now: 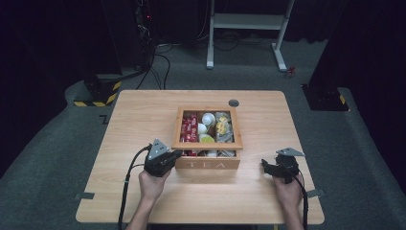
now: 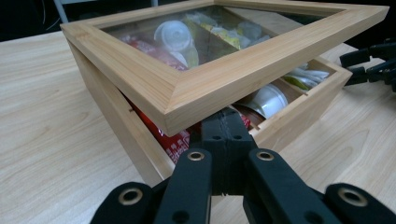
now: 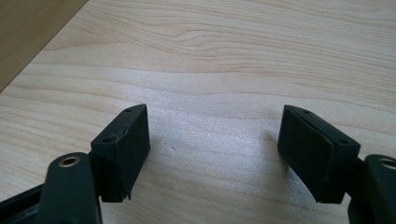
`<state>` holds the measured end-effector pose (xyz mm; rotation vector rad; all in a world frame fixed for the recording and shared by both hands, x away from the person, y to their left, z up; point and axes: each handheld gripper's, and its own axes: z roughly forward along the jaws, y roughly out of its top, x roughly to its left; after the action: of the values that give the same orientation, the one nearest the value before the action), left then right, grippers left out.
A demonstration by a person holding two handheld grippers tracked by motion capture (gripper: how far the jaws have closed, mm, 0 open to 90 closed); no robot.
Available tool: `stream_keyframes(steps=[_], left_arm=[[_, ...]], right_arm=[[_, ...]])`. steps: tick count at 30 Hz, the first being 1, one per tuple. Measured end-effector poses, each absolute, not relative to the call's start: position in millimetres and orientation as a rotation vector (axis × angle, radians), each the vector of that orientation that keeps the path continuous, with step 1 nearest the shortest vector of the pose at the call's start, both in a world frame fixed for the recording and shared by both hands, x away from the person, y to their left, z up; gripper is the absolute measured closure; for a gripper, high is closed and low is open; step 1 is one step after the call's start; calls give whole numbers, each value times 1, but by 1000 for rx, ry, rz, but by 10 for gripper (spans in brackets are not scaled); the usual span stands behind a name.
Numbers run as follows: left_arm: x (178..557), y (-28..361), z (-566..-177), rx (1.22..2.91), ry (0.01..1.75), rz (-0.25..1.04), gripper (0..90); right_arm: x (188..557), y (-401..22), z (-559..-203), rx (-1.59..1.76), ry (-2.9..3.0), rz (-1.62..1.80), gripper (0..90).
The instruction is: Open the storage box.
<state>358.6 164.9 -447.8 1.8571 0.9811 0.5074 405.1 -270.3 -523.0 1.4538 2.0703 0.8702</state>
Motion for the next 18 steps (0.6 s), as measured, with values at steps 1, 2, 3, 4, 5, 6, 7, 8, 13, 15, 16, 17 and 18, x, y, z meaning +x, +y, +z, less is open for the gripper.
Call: stream_keyframes(steps=[1,2,3,4,5,6,7,8,13,15,16,17,18], left_arm=[[359,164,-447,1855,982,508,895],[361,164,-445,1859,978,511,889],[361,164,-445,1859,978,511,887],[362,164,-444,1860,977,509,887],[363,163,-444,1860,977,507,886],[365,163,-442,1860,977,506,877],[366,163,-441,1858,976,498,874],[367,163,-441,1859,977,497,872],[371,164,-439,1855,978,489,862],[372,164,-437,1851,976,489,854],[372,164,-436,1851,975,491,851],[374,163,-434,1853,971,496,846],[374,163,-433,1845,971,490,841]], right_arm=[[405,-270,-523,1453,2071,870,251],[405,-270,-523,1450,2071,870,251],[405,-270,-523,1450,2071,870,251],[405,-270,-523,1453,2071,870,251],[405,-270,-523,1454,2071,870,251],[405,-270,-523,1453,2069,871,251],[405,-270,-523,1455,2071,871,251],[405,-270,-523,1455,2071,871,251],[405,-270,-523,1455,2071,871,251],[405,-270,-523,1451,2071,871,251],[405,-270,-523,1451,2071,871,251],[405,-270,-523,1451,2071,871,251],[405,-270,-523,1454,2071,871,251]])
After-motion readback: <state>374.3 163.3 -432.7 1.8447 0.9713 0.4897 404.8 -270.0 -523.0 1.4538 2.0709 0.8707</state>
